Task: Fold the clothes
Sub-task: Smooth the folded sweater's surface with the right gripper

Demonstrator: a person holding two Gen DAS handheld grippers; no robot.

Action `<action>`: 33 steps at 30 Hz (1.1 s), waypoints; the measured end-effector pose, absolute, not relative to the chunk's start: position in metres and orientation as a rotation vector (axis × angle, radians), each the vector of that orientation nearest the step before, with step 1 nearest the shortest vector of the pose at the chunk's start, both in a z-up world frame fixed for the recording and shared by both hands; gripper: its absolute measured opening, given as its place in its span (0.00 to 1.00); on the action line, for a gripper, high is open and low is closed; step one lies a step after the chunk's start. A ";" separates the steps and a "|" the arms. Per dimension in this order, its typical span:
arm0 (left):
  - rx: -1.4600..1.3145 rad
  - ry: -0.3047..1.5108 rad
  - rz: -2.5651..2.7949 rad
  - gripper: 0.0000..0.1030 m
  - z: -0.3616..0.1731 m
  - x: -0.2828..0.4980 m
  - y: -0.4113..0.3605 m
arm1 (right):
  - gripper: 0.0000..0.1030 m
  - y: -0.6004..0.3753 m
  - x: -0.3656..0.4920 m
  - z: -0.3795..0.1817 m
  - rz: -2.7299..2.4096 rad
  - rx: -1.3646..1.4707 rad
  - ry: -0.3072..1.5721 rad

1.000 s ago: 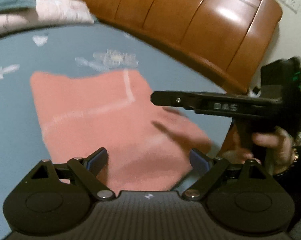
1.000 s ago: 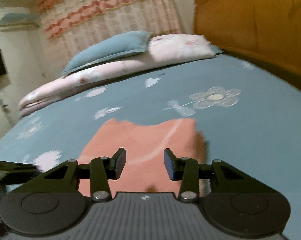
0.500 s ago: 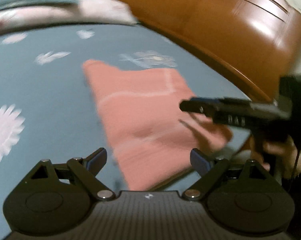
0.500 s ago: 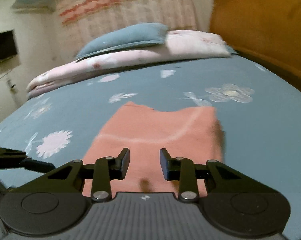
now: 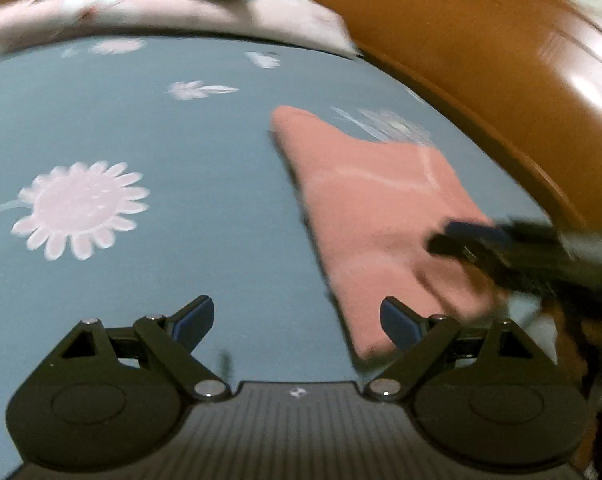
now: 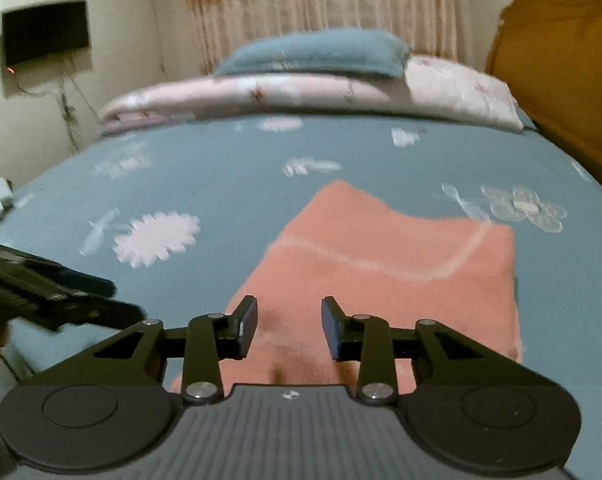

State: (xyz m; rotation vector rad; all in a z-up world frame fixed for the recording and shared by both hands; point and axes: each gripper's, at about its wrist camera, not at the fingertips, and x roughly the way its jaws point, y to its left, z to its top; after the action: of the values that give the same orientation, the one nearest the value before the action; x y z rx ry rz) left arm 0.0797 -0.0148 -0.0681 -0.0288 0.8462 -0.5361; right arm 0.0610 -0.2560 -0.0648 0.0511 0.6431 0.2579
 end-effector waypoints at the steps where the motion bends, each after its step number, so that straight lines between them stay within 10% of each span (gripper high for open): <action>1: 0.030 0.834 -0.575 0.88 -0.069 0.071 -0.022 | 0.39 -0.259 0.060 -0.067 0.251 0.072 0.650; 24: 0.714 0.437 -0.517 0.91 -0.122 0.035 -0.117 | 0.50 -0.293 0.033 -0.079 0.166 0.199 0.616; 33: 0.623 0.613 -0.514 0.89 -0.115 0.036 -0.081 | 0.51 -0.301 0.033 -0.087 0.167 0.220 0.619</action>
State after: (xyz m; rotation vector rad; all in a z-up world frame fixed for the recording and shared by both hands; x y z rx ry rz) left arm 0.0360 -0.0810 -0.1150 0.6230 0.6133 -0.5144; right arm 0.0329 -0.3005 -0.0875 0.2200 0.6186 0.1672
